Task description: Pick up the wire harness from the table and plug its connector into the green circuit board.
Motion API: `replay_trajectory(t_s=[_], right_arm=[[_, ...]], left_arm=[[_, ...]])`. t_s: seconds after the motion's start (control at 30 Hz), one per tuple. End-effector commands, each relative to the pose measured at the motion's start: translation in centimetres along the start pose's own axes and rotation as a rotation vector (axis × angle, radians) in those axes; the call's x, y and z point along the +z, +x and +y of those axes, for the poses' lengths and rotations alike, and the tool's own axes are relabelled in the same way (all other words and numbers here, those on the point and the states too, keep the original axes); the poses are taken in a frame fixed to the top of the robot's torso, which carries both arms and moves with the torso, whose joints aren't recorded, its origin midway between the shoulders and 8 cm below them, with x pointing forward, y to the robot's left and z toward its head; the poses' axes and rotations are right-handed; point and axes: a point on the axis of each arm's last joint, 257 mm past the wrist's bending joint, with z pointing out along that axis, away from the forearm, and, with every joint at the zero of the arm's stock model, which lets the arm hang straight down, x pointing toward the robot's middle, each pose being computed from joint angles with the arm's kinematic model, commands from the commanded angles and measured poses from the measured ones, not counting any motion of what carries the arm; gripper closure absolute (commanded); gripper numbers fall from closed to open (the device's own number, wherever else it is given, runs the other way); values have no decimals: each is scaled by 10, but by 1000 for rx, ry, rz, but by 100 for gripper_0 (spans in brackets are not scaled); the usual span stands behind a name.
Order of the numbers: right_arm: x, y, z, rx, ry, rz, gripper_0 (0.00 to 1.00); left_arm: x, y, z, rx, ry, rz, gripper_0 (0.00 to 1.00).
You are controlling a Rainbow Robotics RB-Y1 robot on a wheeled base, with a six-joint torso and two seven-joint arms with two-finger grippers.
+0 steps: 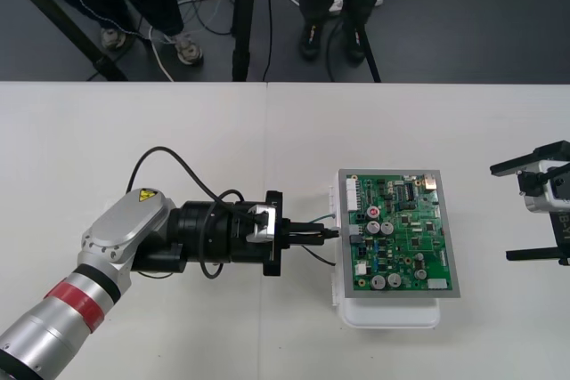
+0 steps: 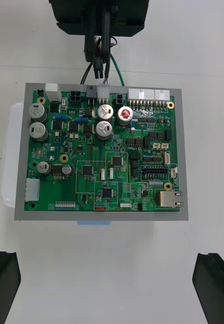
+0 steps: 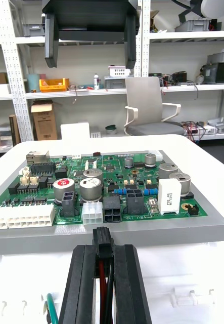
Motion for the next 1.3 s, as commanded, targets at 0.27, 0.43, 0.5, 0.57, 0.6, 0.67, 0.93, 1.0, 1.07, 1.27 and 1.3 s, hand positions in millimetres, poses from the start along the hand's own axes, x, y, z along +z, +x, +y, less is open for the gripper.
replay_trajectory(t_s=[0.27,0.43,0.5,0.57,0.6,0.67,0.93,1.0,1.07,1.27,1.3], right_arm=[[1,-6,3,-23,-12,-29,0],[1,-4,3,2,-25,-58,0],[1,-4,3,-6,-25,-59,0],[0,-5,2,-14,-20,-59,0],[0,-5,2,-15,-20,-59,0],[0,-6,1,-18,-19,-59,0],[0,-15,1,-39,-22,-66,0],[1,-16,2,-39,-23,-67,0],[2,-16,2,-36,-26,-67,0],[2,-17,2,-38,-26,-69,0],[2,-16,2,-36,-27,-68,0]], left_arm=[[28,-13,-10,50,11,-40,100],[30,-13,-12,43,15,-42,100],[31,-14,-14,42,18,-43,100],[32,-13,-14,41,18,-42,100],[32,-12,-15,41,20,-40,100],[32,-12,-15,42,19,-38,100],[38,-15,-14,40,15,-48,100],[40,-15,-13,39,11,-50,100],[43,-15,-14,37,10,-49,100],[43,-14,-13,40,6,-46,100],[43,-15,-13,41,7,-47,100]])
